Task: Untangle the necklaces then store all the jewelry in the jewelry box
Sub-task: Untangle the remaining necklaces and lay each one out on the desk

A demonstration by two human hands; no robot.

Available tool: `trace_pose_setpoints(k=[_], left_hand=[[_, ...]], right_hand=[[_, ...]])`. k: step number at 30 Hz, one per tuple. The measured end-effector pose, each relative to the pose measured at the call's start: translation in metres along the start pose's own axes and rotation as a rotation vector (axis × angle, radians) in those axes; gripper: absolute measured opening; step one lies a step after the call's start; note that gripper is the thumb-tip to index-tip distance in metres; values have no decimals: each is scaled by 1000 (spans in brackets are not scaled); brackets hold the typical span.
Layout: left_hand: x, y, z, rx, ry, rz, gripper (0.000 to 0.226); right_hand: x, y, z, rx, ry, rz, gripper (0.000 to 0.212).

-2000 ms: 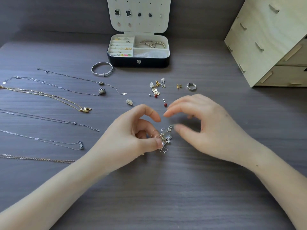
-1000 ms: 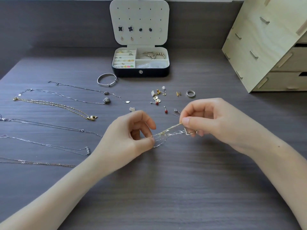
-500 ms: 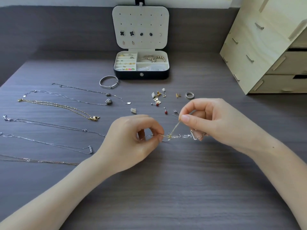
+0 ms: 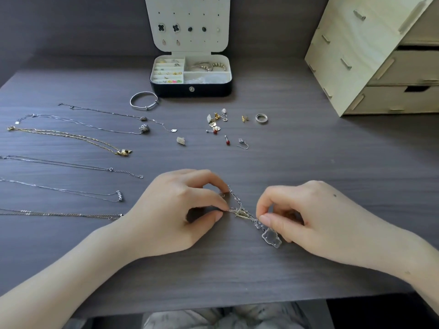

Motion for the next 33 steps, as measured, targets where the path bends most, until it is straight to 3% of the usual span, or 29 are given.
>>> trace_pose_setpoints(k=[6,11,19,22,26,33], left_hand=[[-2,-1,2,-55,107,-32,17],[-4,0,4,-91,132,-46,16],[-8,9,3,-38,43,-39,14],[-10,15,6,-1,10,-54,17],[-12,22,10,6,-57,-38,17],[-13,26,15,0,-105,-15,19]], right_hand=[[-5,-8,13,-94,-77,-17,10],[7,-7,27,-128,4,123,29],[-5,-37,-2,67,76,-229,14],[3,-54,-3,37,91,-134,20],[6,-65,-1,-7,97,-16,4],[-1,-58,-15,40,87,-84,11]])
Point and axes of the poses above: each hand's wrist, its own y-axis away from the middle knuckle, its own x-axis out of the palm, z = x × y, the point moved 3 cm from there along -y, towards the middle knuckle, and after that the axes turned 3 degrees about -x, right-handed, at the moved point
